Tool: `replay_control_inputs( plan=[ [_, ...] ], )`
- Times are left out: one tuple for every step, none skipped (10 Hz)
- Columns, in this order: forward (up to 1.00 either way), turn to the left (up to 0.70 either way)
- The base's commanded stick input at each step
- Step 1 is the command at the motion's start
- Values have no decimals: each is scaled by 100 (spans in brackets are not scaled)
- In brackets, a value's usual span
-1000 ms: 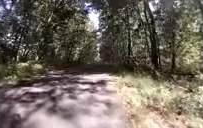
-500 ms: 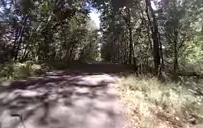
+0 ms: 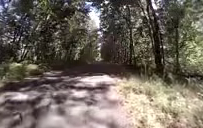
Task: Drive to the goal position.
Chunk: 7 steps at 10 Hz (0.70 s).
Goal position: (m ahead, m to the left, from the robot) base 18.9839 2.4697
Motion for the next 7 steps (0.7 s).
replay_control_inputs(
  plan=[
    [45,0],
    [45,20],
    [45,27],
    [45,2],
    [45,0],
    [45,0],
    [45,0]
  ],
)
